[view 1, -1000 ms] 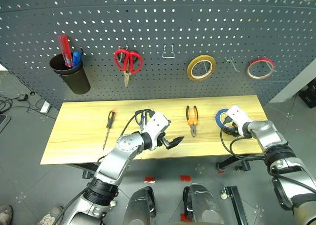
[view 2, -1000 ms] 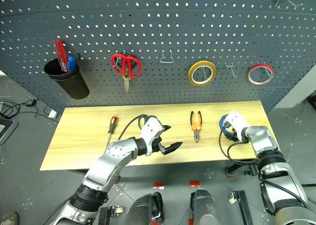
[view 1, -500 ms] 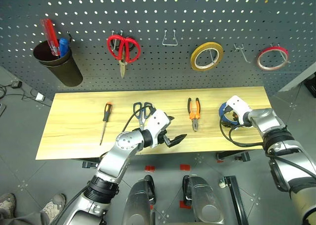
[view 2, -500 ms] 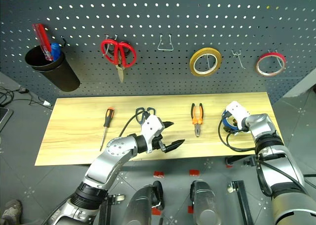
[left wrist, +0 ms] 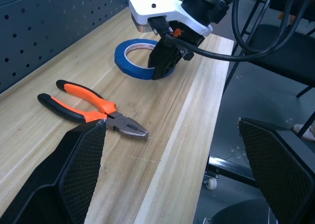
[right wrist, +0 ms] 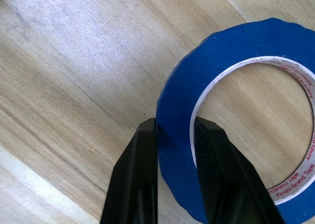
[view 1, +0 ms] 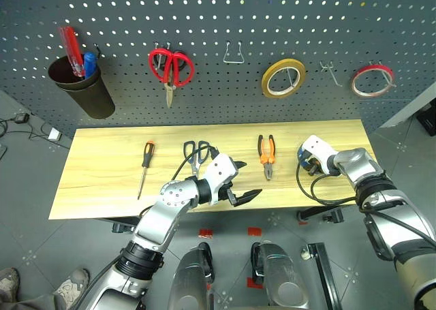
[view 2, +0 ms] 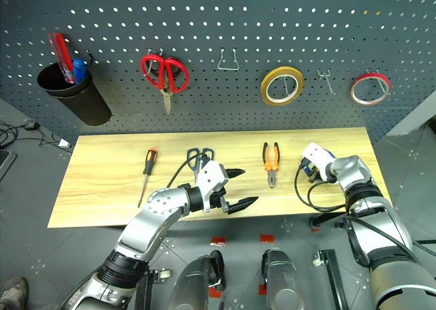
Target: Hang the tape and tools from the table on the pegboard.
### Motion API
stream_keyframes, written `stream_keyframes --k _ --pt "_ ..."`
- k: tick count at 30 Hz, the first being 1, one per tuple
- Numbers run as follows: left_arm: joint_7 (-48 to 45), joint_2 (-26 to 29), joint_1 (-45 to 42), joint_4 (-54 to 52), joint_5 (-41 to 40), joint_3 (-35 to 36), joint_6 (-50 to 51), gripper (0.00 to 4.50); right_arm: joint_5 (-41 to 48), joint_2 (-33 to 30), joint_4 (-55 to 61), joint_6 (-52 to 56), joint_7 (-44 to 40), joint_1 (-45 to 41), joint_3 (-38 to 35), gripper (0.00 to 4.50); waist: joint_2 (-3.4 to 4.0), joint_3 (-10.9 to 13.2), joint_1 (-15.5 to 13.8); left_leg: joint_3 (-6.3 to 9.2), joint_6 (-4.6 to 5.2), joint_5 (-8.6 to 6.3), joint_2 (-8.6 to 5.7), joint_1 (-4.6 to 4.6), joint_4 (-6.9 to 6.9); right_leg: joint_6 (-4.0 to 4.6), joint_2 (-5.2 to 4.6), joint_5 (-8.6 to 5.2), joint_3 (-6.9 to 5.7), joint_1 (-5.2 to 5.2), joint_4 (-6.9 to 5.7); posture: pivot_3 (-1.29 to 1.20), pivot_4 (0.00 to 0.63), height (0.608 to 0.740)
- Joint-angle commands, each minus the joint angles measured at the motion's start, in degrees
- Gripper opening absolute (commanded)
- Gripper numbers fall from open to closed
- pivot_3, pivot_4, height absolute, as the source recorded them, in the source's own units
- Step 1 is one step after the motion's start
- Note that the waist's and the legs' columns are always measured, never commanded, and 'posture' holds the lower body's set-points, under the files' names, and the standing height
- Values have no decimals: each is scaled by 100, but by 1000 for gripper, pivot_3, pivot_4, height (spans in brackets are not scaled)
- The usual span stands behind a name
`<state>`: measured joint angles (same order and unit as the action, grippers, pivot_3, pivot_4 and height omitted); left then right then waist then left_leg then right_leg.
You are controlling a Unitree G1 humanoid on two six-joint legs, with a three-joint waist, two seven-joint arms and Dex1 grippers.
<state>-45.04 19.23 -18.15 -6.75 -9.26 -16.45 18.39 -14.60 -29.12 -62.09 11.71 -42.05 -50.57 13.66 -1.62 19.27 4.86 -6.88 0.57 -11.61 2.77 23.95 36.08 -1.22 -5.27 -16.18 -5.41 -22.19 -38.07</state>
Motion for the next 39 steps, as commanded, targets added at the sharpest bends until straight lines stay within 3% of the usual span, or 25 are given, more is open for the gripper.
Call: stream_keyframes --k 1,4,7,10,13,16,21,27,33,39 --pt "50 -163 70 -386 -371 236 -14 4500 43 -199 399 12 424 421 -194 692 0 0 -4 0 0 0 0 0 0 -1 0 0 1 0 0 -197 327 740" --pt "102 -254 15 -476 -524 360 -16 4500 214 -418 2157 309 763 1366 -653 692 2 -1 -58 4 0 0 -3 7 0 -2 -4 1 -4 -3 -1 -206 319 740" --pt "204 -289 -80 -578 -552 438 -24 4500 258 -325 4765 707 1321 2855 -1225 691 12 -6 -155 12 -4 -2 -6 26 -6 -10 -6 -5 -15 -14 3 -215 318 740" --pt "310 -343 -197 -606 -519 520 -127 4500 -179 -207 6722 307 1928 3990 -1221 690 19 -10 -146 16 -7 -3 -5 77 -6 -23 -3 -13 -21 -60 5 -229 314 740" --pt "413 -404 -324 -571 -425 555 -320 4500 -527 243 8160 204 2562 4566 -1136 690 18 -11 -61 -3 -7 -3 -7 94 -5 -26 -3 -10 -4 -102 -10 -242 314 740" --pt "441 -488 -453 -604 -382 462 -439 4500 -804 502 8842 -18 2933 4607 -1099 690 18 -11 17 1 -7 -3 -6 90 1 -42 0 -18 2 -103 -28 -250 310 740" --pt "363 -533 -681 -481 -418 404 -479 4500 -502 474 8313 -185 3005 3782 -1430 690 16 -12 24 2 -5 -1 -10 85 18 -54 -1 -26 10 -105 -56 -259 303 740" --pt "461 -573 -884 -388 -406 416 -427 4500 -76 59 6585 -975 2805 2502 -1536 690 16 -12 40 2 -3 0 -6 85 50 -26 1 -12 10 -106 -83 -255 296 740" --pt "484 -578 -897 -376 -386 418 -417 4500 460 44 4962 -1501 2350 1648 -1508 689 16 -12 88 -3 -3 -1 -7 86 56 -20 1 -10 8 -105 -82 -235 290 740" --pt "406 -256 -687 -420 -229 429 -469 4500 457 136 5306 -1315 2445 2093 -1508 2669 17 -12 79 -1 -3 -1 -6 88 59 -20 0 -9 9 -104 -85 -225 294 740"
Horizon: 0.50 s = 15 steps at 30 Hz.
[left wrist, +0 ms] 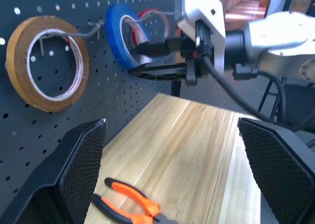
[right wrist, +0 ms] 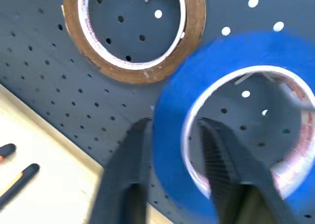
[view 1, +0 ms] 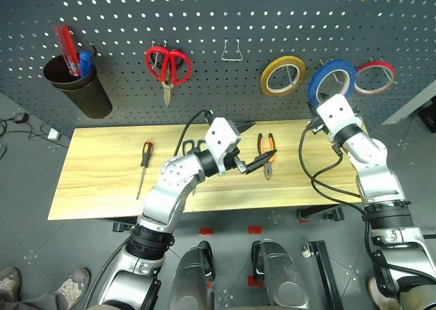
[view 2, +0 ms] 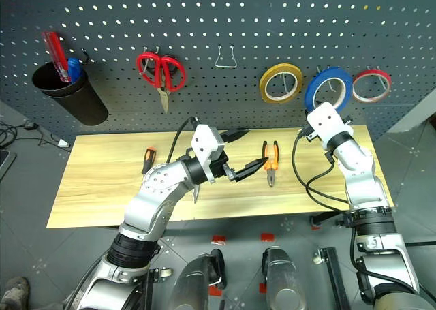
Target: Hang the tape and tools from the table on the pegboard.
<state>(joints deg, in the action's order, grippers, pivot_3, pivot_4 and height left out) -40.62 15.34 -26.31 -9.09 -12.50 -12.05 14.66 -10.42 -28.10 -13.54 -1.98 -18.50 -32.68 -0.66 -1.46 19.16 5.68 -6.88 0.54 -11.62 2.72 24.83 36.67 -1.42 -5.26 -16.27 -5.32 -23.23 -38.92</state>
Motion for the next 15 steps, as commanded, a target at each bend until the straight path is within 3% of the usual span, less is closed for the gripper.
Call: stream_keyframes --k 1,4,6,9,11,15 --pt "-68 234 181 -197 126 -1 -110 4500 76 100 700 259 83 533 -72 3000 0 0 -8 1 0 0 0 0 0 0 0 0 0 0 -1 -225 295 740" --pt "-157 597 417 -280 239 59 -185 4500 198 418 1755 1115 29 1374 36 4034 0 0 -36 5 -1 0 4 0 -1 0 1 0 -1 0 -2 -231 304 740" --pt "-204 900 832 -475 247 182 -164 4500 248 802 2677 2072 -23 1970 341 4435 2 -1 -12 3 -2 0 7 0 -4 2 1 -2 3 -4 -3 -233 308 740" --pt "-175 1253 1383 -666 346 302 -212 4500 338 1348 3362 3461 32 2216 632 4435 3 -1 62 5 -3 -1 13 -2 -5 5 2 -2 8 -6 -5 -227 319 740" --pt "-98 1396 1683 -774 294 500 -163 4500 414 1968 3268 4489 374 1907 616 4435 3 -1 64 8 -3 -1 11 -2 -2 10 0 1 8 -7 -9 -222 324 740" --pt "-35 1544 1912 -878 281 737 -121 4500 353 2481 2772 5284 703 1262 637 4435 2 -1 35 23 13 0 11 -1 2 26 1 11 -2 -6 -7 -200 329 740"
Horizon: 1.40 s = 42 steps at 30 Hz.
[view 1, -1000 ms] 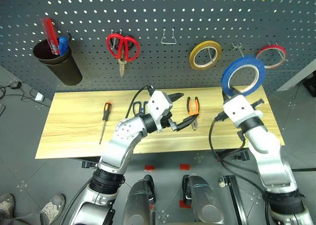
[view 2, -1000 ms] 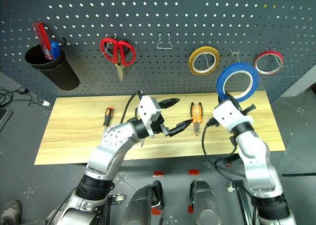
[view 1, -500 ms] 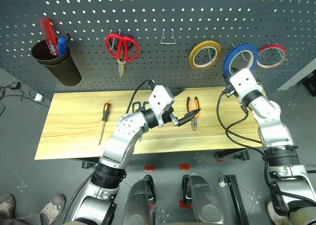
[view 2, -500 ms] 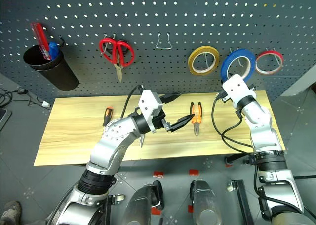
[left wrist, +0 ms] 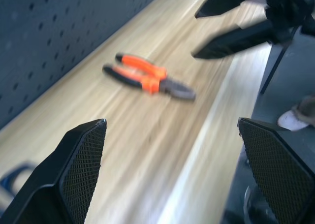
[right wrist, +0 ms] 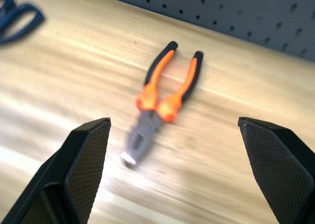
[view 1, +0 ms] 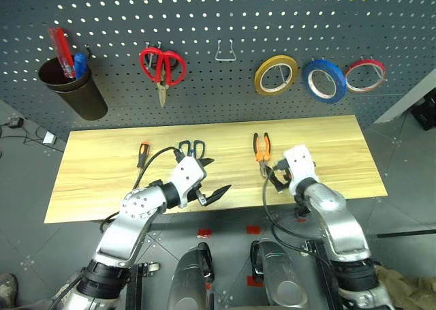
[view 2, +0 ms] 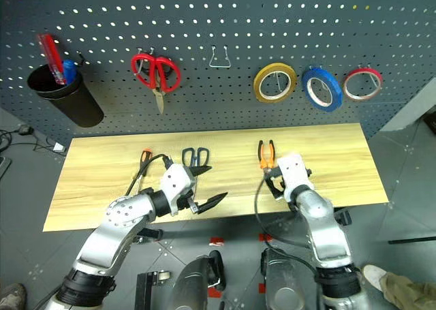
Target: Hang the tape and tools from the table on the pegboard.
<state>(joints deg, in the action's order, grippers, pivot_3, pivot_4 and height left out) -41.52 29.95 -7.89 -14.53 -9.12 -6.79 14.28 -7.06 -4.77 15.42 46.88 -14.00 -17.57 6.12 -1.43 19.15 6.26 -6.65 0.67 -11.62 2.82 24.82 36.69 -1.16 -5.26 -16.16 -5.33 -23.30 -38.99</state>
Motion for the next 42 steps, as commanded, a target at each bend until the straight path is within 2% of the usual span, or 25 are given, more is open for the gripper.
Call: stream_keyframes --k 1,3,5,9,14,19,25,29,32,33,37,40,42 --pt "36 132 116 -349 -84 291 -77 4500 -10 249 -376 580 354 -479 -41 4435 0 0 -51 6 4 1 0 0 0 0 0 0 -5 0 0 -196 331 740" --pt "22 208 174 -385 -98 396 -63 4500 -158 306 -837 928 579 -873 7 4435 0 0 -72 6 6 3 -2 1 0 23 0 14 -6 0 0 -186 335 740" --pt "-4 332 248 -374 -84 540 -105 4500 -78 546 -1571 940 910 -1300 -285 4435 0 0 -89 4 6 5 -2 2 -1 25 0 15 -5 -2 0 -173 336 740" --pt "26 430 247 -349 -82 725 -137 4500 56 871 -2875 540 1386 -1988 -621 4435 0 0 -118 -9 -14 16 -2 3 -23 25 0 15 -4 -13 0 -160 337 740" --pt "7 456 235 -355 -57 775 -113 4500 64 961 -4271 -193 1857 -2601 -796 4435 0 0 -123 -28 -22 21 -4 5 -59 11 0 -1 6 -30 11 -146 335 740" --pt "5 441 238 -390 -45 750 -95 4500 177 930 -5081 -602 2034 -2946 -930 4435 0 0 -126 -33 -22 20 -4 5 -64 7 -1 -4 8 -31 17 -140 334 740" --pt "21 394 158 -348 -18 686 -117 4500 487 862 -5976 -569 2337 -3331 -1377 4435 0 0 -125 -30 -22 20 -3 3 -62 8 -1 -4 6 -30 7 -138 327 740" --pt "30 341 128 -299 -38 681 -127 4500 696 820 -6224 -495 2373 -3409 -1590 3558 -1 -1 -126 -30 -23 20 -4 3 -61 8 -1 -3 7 -29 6 -152 317 740" --pt "100 234 106 -330 -141 752 -54 4500 533 756 -5889 -648 2091 -3226 -1199 2565 -3 -3 -125 -29 -23 20 -4 3 -61 8 -1 -3 6 -28 6 -155 309 740" --pt "138 189 100 -359 -194 794 -9 4500 446 718 -5662 -742 1952 -3113 -1002 2429 -4 -4 -125 -30 -23 20 -4 3 -61 8 -1 -3 7 -28 6 -154 304 740" --pt "261 105 115 -485 -334 969 69 4500 220 419 -3973 -675 1329 -2464 -185 2430 -6 -5 -129 -29 -23 20 -5 6 -63 7 -1 -4 6 -29 10 -153 293 740" --pt "417 63 225 -679 -579 1256 193 4500 401 231 -1433 -427 872 -1595 229 2430 -6 -5 -139 -28 -23 20 -4 20 -64 5 -1 -5 7 -44 9 -156 288 740" --pt "522 66 307 -797 -692 1440 296 4500 581 287 -148 -496 728 -1207 380 2430 -7 -5 -107 -28 -24 21 -4 41 -62 3 -1 -5 11 -67 6 -159 284 740"
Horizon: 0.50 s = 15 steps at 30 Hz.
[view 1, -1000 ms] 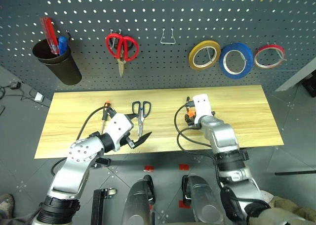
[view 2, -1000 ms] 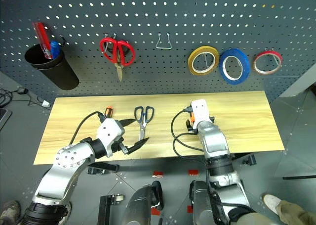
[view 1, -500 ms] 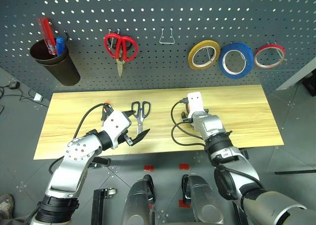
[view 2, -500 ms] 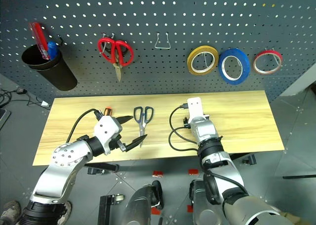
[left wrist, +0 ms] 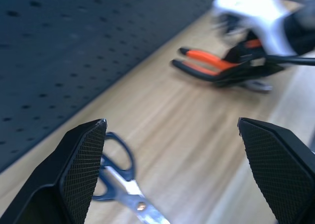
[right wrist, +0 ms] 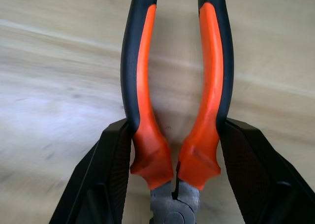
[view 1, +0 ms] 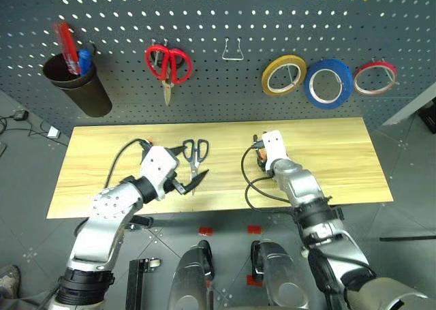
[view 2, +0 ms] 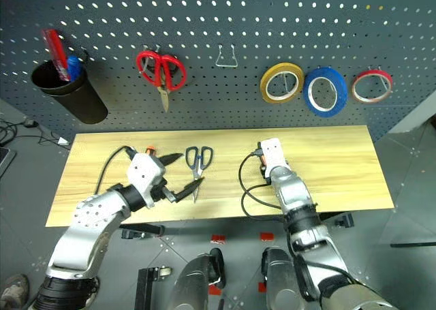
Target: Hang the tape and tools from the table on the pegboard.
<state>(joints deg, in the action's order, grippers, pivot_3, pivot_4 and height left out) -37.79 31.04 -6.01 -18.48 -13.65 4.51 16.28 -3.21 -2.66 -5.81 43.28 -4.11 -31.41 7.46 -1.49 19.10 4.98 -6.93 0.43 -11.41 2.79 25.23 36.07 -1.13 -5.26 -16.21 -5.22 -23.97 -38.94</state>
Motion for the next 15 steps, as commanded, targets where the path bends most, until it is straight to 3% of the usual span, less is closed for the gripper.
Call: stream_keyframes --k 1,4,7,15 --pt "194 -47 147 -449 -304 398 151 4500 209 131 2396 -198 -257 282 304 2430 -2 -1 37 -1 -4 3 1 13 0 0 1 1 1 -16 -4 -163 282 740" --pt "302 -55 218 -647 -554 630 325 4500 244 325 3188 -644 -251 283 417 2430 -7 -4 45 8 -16 9 7 14 -1 0 10 1 -7 -17 -7 -164 278 740" --pt "452 -120 255 -835 -781 814 526 4500 224 450 3270 -1433 -336 -240 549 2430 -14 -8 41 15 -17 11 5 13 0 1 13 1 -10 -14 -8 -159 277 740" --pt "995 -295 -290 -897 -1061 723 1235 4500 45 787 986 -3572 -46 -2151 309 2430 -38 -22 -6 21 -16 14 1 13 12 7 11 8 -18 -8 -14 -132 287 740"
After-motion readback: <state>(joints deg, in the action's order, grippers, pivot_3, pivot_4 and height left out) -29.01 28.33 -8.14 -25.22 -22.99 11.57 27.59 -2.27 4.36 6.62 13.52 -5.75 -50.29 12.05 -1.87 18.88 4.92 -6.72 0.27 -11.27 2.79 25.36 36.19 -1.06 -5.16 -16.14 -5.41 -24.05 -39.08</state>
